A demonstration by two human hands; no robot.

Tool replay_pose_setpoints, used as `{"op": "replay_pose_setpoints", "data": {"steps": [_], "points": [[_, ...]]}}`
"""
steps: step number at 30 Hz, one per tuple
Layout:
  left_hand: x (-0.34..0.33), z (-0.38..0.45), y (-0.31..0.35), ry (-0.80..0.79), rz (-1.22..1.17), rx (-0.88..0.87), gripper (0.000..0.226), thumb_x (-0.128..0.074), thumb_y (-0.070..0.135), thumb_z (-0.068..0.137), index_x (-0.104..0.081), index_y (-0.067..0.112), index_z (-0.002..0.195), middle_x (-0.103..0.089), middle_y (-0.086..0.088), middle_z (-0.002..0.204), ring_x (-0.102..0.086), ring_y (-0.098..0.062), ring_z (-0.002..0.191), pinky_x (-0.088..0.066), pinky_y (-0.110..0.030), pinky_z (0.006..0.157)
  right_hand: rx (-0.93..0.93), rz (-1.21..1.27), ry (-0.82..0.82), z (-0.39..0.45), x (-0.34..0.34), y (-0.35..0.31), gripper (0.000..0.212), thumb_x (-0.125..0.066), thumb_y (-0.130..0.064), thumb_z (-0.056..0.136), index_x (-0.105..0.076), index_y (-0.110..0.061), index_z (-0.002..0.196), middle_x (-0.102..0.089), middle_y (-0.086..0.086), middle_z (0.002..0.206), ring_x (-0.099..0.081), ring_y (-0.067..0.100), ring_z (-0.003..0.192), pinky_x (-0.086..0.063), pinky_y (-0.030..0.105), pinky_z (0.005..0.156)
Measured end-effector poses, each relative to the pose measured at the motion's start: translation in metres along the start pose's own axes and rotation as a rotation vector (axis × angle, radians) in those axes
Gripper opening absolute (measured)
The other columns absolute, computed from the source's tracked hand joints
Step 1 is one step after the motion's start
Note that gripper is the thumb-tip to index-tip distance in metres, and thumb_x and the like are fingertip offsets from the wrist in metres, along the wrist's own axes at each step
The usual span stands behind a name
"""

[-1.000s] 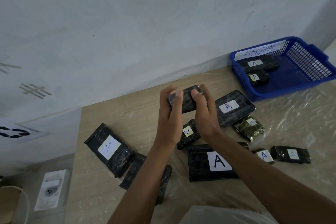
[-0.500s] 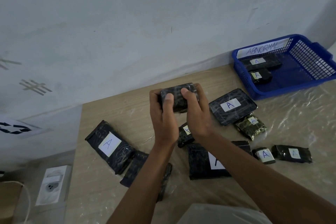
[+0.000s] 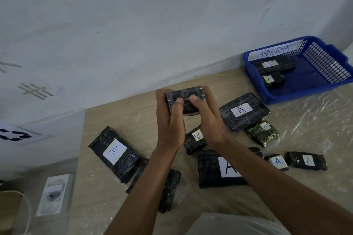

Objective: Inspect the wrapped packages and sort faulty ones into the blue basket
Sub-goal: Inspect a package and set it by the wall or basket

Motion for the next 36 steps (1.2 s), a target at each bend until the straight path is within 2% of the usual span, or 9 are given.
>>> {"op": "replay_pose_setpoints", "data": {"steps": [5, 11, 15, 17, 20, 25, 29, 33, 36], "points": [[-0.001, 0.0, 0.002, -0.009, 0.001, 0.015, 0.016, -0.046, 0.032, 0.096, -0.045, 0.016, 0.096, -0.049, 0.015, 0.081, -0.045, -0.007, 0.072, -0.044, -0.027, 0.07, -0.033, 0.041, 0.039, 0.002, -0.002, 0.001, 0.015, -0.048, -0.016, 0.109, -0.059, -0.026, 0.105, -0.067, -0.026, 0.089, -0.063, -0.016, 0.087, -0.047, 0.006, 0.079], [0.005, 0.001, 0.005, 0.083, -0.025, 0.048, 0.018, -0.048, 0.029, 0.101, -0.045, 0.015, 0.09, -0.048, 0.006, 0.078, -0.044, -0.011, 0.07, -0.043, -0.029, 0.066, -0.026, 0.025, -0.011, 0.006, -0.004, 0.005, 0.035, -0.036, -0.03, 0.112, -0.064, -0.014, 0.098, -0.07, -0.012, 0.088, -0.068, 0.004, 0.088, -0.052, 0.018, 0.082], [0.021, 0.006, 0.005, 0.14, -0.171, 0.085, 0.017, -0.046, 0.018, 0.097, -0.043, 0.015, 0.081, -0.047, 0.017, 0.069, -0.042, -0.004, 0.064, -0.041, -0.019, 0.063, -0.333, -0.117, -0.051, 0.023, 0.009, 0.017, 0.064, -0.033, -0.069, 0.097, -0.07, -0.02, 0.116, -0.07, -0.001, 0.127, -0.061, 0.012, 0.121, -0.041, 0.044, 0.112], [0.029, 0.008, 0.002, 0.143, -0.236, 0.087, 0.017, -0.052, 0.027, 0.091, -0.045, 0.017, 0.079, -0.047, 0.014, 0.07, -0.043, -0.008, 0.066, -0.04, -0.024, 0.063, -0.614, -0.144, -0.111, 0.029, 0.013, 0.027, 0.057, -0.046, -0.061, 0.1, -0.064, -0.016, 0.13, -0.066, 0.005, 0.131, -0.06, 0.024, 0.122, -0.046, 0.052, 0.111], [0.037, 0.008, -0.003, 0.17, -0.244, 0.132, 0.017, -0.055, 0.032, 0.086, -0.048, 0.02, 0.076, -0.048, 0.013, 0.069, -0.045, -0.008, 0.066, -0.041, -0.025, 0.063, -0.775, 0.066, -0.119, 0.033, 0.004, 0.032, 0.034, -0.051, -0.027, 0.106, -0.065, -0.001, 0.125, -0.065, 0.018, 0.117, -0.065, 0.031, 0.104, -0.064, 0.041, 0.087], [0.056, 0.004, -0.026, 0.266, -0.142, 0.399, 0.017, -0.057, 0.034, 0.099, -0.062, 0.018, 0.105, -0.063, 0.0, 0.1, -0.061, -0.01, 0.092, -0.054, -0.035, 0.086, -0.635, -0.013, 0.087, 0.039, -0.004, 0.043, 0.023, -0.057, -0.011, 0.103, -0.072, 0.004, 0.11, -0.07, 0.017, 0.114, -0.068, 0.023, 0.099, -0.063, 0.031, 0.073], [0.06, -0.005, -0.041, 0.252, -0.102, 0.728, 0.031, -0.056, 0.043, 0.103, -0.064, 0.017, 0.117, -0.069, -0.007, 0.108, -0.07, -0.023, 0.099, -0.058, -0.039, 0.086, -0.311, -0.407, 0.232, 0.035, -0.014, 0.039, 0.026, -0.056, -0.02, 0.106, -0.071, -0.009, 0.124, -0.069, 0.004, 0.109, -0.064, 0.016, 0.098, -0.056, 0.037, 0.09], [0.075, -0.003, -0.063, 0.295, -0.027, 0.769, 0.015, -0.056, 0.025, 0.106, -0.067, 0.017, 0.1, -0.072, -0.007, 0.098, -0.071, -0.028, 0.096, -0.056, -0.038, 0.078, -0.24, -0.496, 0.146, 0.034, -0.027, 0.056, 0.026, -0.054, -0.023, 0.105, -0.067, -0.006, 0.119, -0.07, 0.019, 0.116, -0.065, 0.036, 0.108, -0.054, 0.055, 0.098], [0.098, 0.009, -0.081, 0.247, -0.021, 0.768, 0.014, -0.056, 0.021, 0.105, -0.068, 0.018, 0.112, -0.073, -0.007, 0.103, -0.072, -0.022, 0.09, -0.058, -0.03, 0.066, -0.368, -0.448, -0.014, 0.049, -0.023, 0.082, 0.026, -0.057, -0.036, 0.101, -0.068, -0.02, 0.118, -0.072, 0.016, 0.108, -0.068, 0.038, 0.104, -0.055, 0.061, 0.094]]}}
Point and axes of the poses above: each hand's wrist, its own z-axis towards the middle knuckle, its own x-axis out of the back of the hand, y = z × x, the point moved 2 cm from there along z, towards the middle knuckle
